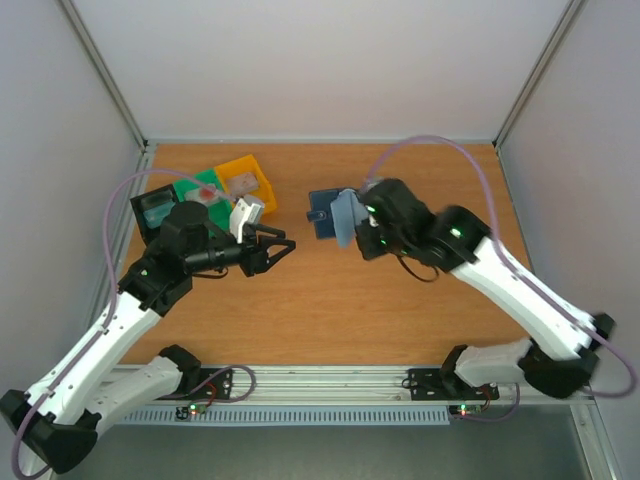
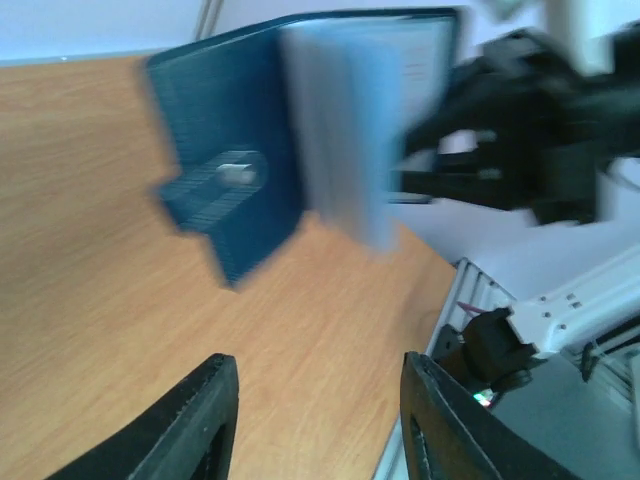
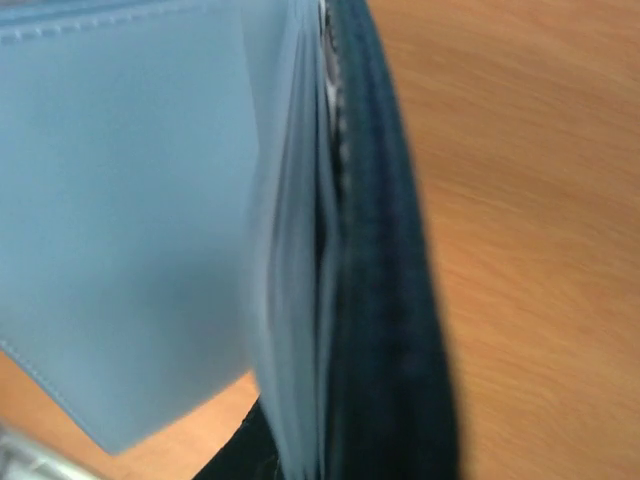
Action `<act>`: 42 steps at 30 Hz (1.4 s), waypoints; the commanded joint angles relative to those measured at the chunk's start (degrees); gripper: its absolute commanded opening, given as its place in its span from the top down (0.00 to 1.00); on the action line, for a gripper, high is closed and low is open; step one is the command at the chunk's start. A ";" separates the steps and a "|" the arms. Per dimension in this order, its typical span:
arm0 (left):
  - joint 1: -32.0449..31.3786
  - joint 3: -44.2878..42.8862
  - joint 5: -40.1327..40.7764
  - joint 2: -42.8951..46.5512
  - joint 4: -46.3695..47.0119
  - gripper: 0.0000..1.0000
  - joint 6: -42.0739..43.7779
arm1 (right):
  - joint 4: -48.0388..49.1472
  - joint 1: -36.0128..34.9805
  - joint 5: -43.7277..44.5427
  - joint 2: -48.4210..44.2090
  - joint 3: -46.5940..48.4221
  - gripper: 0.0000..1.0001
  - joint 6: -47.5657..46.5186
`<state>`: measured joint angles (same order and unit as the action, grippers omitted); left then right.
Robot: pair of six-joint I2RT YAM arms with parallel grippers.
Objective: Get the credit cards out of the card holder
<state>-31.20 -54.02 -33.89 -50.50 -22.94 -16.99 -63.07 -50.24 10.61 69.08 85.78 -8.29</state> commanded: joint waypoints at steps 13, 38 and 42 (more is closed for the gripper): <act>-6.28 7.25 -5.35 -0.86 20.70 0.65 -13.02 | 4.12 -6.01 -10.64 11.78 8.72 0.99 0.01; -1.85 15.61 -2.49 17.36 9.95 0.01 -2.15 | 14.17 -5.79 -51.27 -3.52 -1.33 0.99 -17.52; -0.77 15.19 -1.53 19.54 7.17 0.01 -0.58 | 10.16 -5.74 -47.58 -2.78 1.11 0.99 -18.22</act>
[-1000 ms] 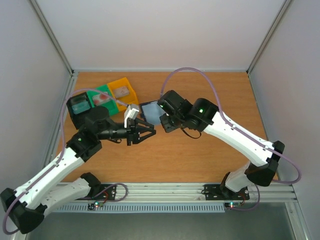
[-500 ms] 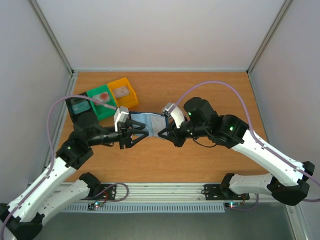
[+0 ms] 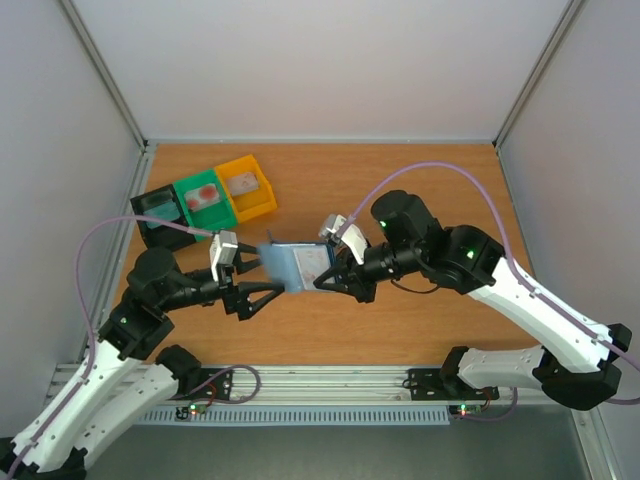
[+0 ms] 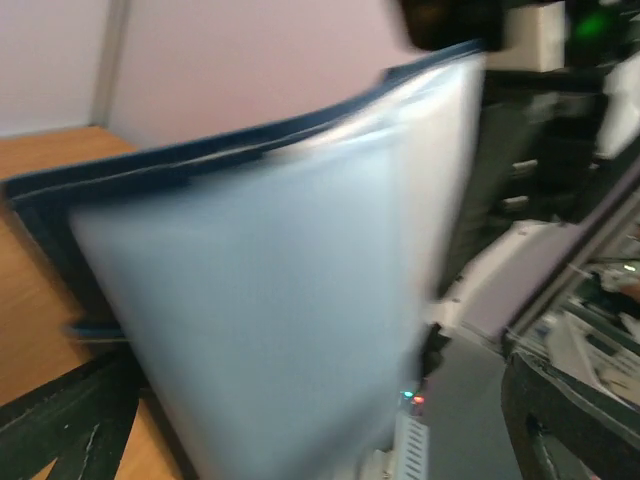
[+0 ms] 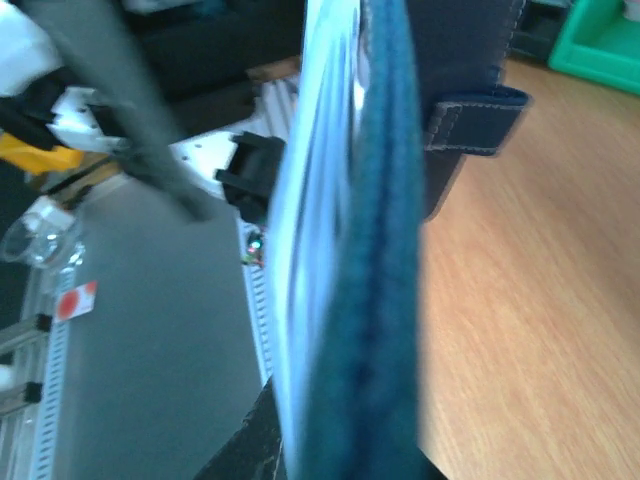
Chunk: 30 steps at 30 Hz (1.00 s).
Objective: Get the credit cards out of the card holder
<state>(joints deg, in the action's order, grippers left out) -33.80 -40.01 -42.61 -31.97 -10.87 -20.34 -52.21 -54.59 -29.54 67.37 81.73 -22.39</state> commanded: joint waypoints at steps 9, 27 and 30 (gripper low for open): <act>2.08 1.70 -6.00 1.07 7.71 0.01 -0.15 | -4.10 -1.05 -6.42 3.61 8.74 0.99 -4.78; 2.07 6.40 -7.31 2.80 16.18 1.00 -0.24 | 0.93 5.62 -6.08 -3.93 0.73 0.26 -5.74; 2.07 5.41 -7.78 2.50 13.87 1.00 1.81 | 3.97 6.31 0.48 -5.26 0.23 0.23 -3.39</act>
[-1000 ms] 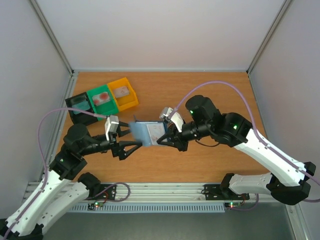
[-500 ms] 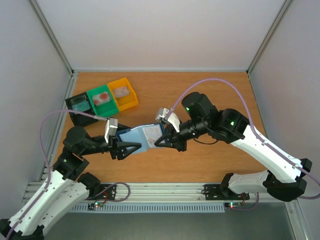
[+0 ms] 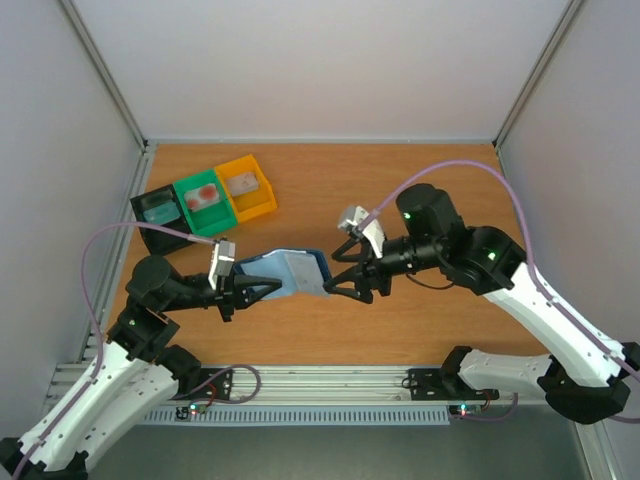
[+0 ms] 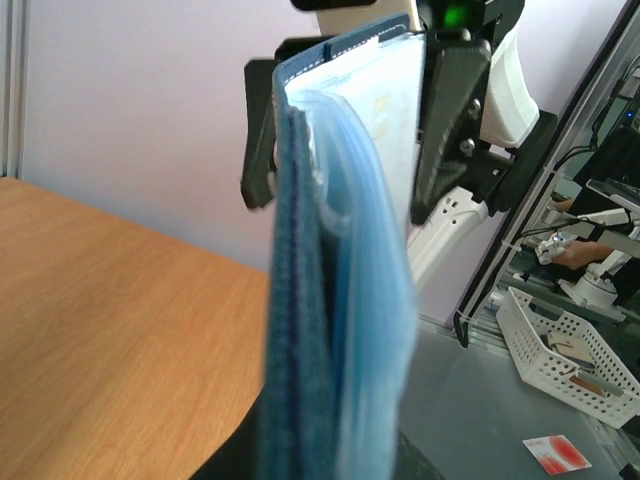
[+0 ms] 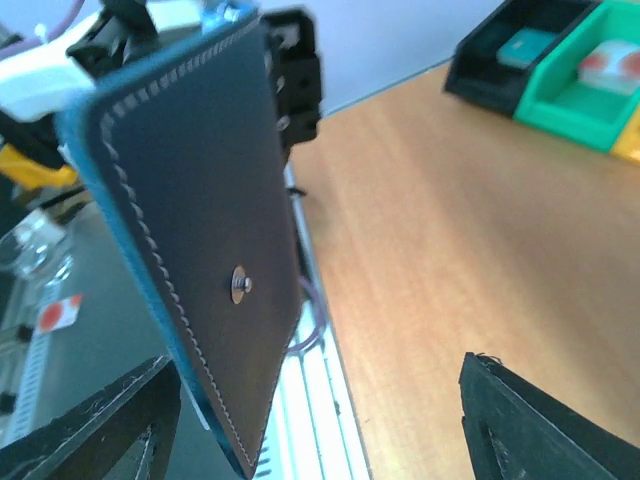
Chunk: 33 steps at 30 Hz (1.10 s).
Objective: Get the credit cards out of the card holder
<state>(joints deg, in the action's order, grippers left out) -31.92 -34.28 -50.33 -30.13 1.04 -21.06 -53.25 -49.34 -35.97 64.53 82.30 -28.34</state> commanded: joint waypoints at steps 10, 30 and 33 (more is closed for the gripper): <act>0.02 -2.70 0.31 -1.58 -3.14 1.00 5.43 | 5.72 0.55 6.62 4.36 2.69 0.23 4.04; -1.66 -7.56 27.97 -3.72 -23.24 1.00 14.63 | 8.52 -7.69 32.69 1.58 0.02 0.20 7.94; -1.85 -8.64 31.85 -4.39 -27.02 1.00 16.75 | 11.21 -13.53 46.94 1.99 -0.19 0.22 6.85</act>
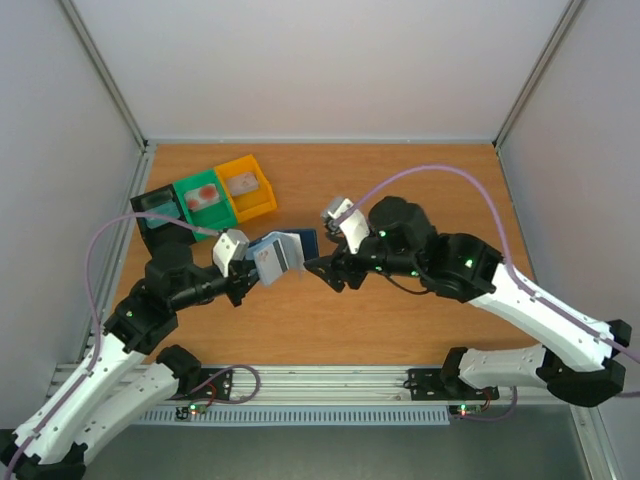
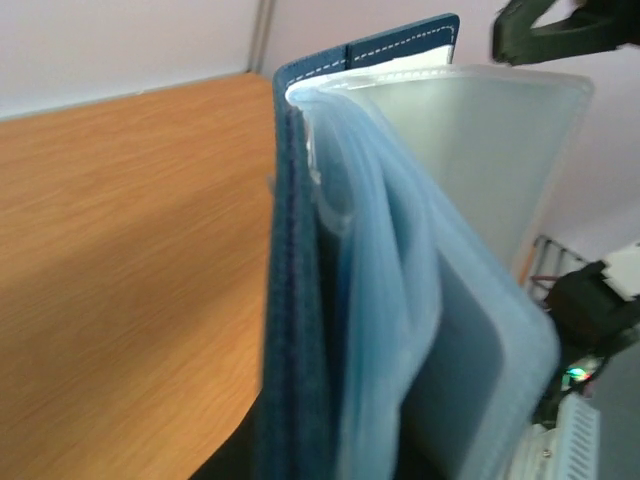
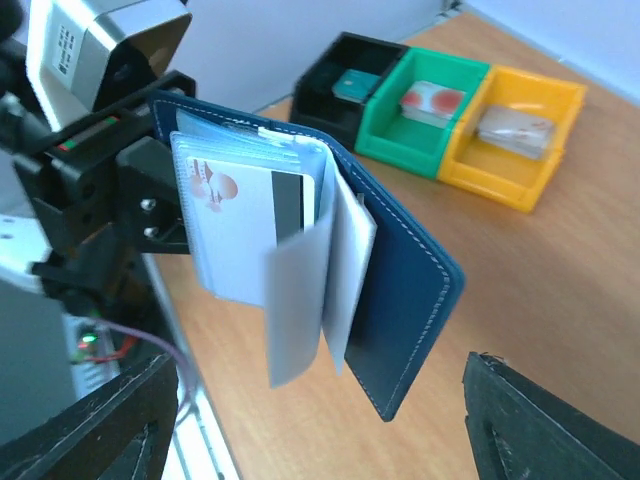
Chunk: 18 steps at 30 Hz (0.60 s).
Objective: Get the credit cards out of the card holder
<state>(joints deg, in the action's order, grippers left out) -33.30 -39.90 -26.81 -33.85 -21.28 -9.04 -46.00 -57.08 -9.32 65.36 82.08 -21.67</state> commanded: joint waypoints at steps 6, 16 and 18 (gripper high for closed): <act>-0.54 -2.70 7.27 -1.29 -4.30 1.00 1.98 | 10.68 -13.19 11.50 2.46 0.04 0.30 -3.06; -0.53 -2.56 6.16 -2.03 -2.47 1.00 -3.72 | 15.14 -13.23 27.53 11.90 -1.96 0.17 4.24; -0.54 -2.57 6.16 -2.33 -2.23 1.00 -3.96 | 14.16 -13.23 28.55 14.27 -0.15 0.14 3.93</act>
<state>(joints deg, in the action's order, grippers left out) -33.52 -41.23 -20.21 -35.73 -27.20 -11.18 -32.77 -70.08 9.67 76.62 80.40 -19.62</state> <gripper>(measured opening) 0.054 0.833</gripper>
